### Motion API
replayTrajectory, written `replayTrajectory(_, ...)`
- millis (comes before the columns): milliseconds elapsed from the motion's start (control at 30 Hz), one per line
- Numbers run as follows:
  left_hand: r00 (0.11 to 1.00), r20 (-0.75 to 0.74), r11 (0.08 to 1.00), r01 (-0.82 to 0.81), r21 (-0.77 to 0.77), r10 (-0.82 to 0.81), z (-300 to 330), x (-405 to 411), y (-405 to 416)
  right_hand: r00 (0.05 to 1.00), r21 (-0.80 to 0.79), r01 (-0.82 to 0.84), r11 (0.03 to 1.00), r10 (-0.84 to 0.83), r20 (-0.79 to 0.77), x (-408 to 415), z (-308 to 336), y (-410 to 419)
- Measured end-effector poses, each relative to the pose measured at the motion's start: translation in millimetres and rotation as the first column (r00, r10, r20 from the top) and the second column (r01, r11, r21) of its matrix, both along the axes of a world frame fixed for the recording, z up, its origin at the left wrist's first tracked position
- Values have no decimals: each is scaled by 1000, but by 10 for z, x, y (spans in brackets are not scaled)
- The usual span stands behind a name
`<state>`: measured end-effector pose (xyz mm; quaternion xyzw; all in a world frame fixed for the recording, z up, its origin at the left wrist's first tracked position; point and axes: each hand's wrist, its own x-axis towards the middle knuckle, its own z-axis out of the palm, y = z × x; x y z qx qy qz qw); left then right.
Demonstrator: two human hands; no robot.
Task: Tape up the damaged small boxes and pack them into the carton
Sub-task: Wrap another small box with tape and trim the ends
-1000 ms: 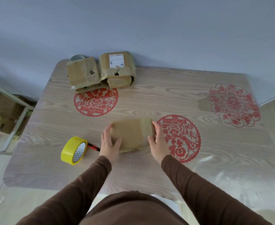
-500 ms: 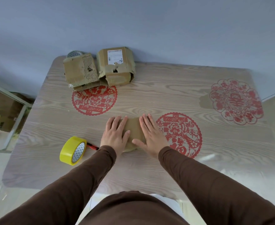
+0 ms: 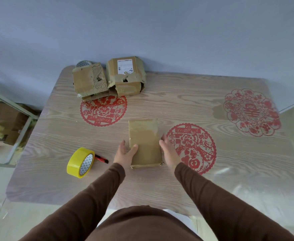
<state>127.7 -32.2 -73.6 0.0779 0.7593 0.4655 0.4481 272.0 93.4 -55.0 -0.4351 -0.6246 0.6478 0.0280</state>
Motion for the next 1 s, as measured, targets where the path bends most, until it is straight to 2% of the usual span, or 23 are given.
replayTrajectory(33,987,152,994,-58,87,44,-62,52,7,999,-90,47,995,-47,0,-38,3,-120)
replayTrajectory(100,963,260,978,-116,176,68,-160,144,1,990,-165,143,976,-144,2,-91,-20,-282)
replayTrajectory(300,939,327,950,-193,244,107,-231,183,36,964,-246,254,935,-266,-15,-124,-56,-287)
replayTrajectory(467,932,339,963,-201,179,132,-156,168,34,961,-271,249,930,-273,-53,-133,24,-303)
replayTrajectory(567,893,397,957,-271,99,212,-159,148,25,971,-97,219,971,-227,-76,-144,152,-277)
replayTrajectory(633,884,392,956,-291,33,256,-196,196,71,997,181,72,981,-76,12,-145,249,-172)
replayTrajectory(667,885,377,954,-298,6,274,-177,235,94,994,338,-47,940,10,111,-147,293,-120)
replayTrajectory(733,879,365,943,-332,2,308,-164,343,180,942,557,-286,780,121,314,-111,356,-41)
replayTrajectory(867,965,196,976,-196,99,174,8,344,316,856,679,-510,529,228,465,-96,294,-16)
replayTrajectory(933,952,251,971,-210,116,176,124,335,328,825,684,-562,465,260,501,-83,209,-9)
replayTrajectory(1000,916,341,957,-264,116,211,201,335,283,813,678,-580,451,281,509,-76,170,35)
